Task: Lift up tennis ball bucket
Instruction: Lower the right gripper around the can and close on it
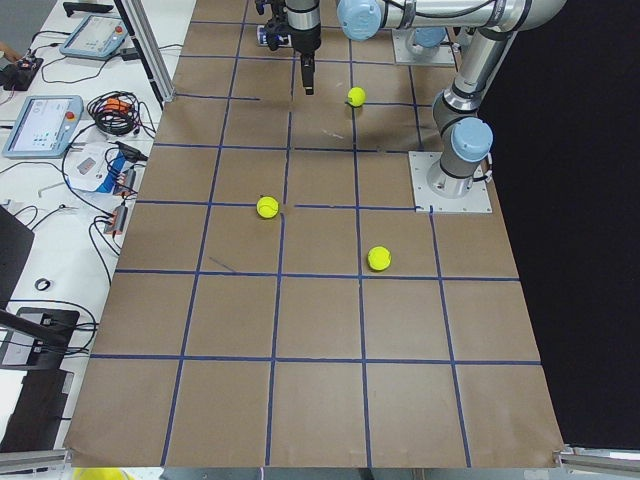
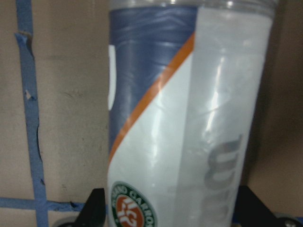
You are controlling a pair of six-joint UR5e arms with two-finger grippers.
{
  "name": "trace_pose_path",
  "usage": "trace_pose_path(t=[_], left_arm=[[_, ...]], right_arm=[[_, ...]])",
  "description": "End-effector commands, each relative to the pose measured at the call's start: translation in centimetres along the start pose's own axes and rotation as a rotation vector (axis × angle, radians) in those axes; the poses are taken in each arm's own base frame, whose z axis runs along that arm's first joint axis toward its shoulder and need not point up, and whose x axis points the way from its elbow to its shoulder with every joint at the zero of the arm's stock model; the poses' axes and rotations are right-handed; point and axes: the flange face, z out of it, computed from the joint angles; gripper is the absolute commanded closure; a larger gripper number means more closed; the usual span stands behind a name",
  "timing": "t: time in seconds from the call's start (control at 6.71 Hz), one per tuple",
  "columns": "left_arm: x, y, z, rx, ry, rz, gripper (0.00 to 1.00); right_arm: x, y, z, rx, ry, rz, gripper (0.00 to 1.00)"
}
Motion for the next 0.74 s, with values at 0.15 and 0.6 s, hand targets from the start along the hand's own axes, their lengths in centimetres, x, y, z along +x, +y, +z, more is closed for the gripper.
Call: trace_pose_path(t=[0.15,0.6], left_arm=[[0.0,0.0,0.0,0.0,0.0,0.0,0.0],[0.0,0.0,-0.1,0.002,0.0,0.002,0.0]], right_arm=[[0.1,-0.4,-0.8,0.02,0.005,0.014,0.34],[-2.9,-1.7,-4.6,0.055,0.028,-0.044,0.34]])
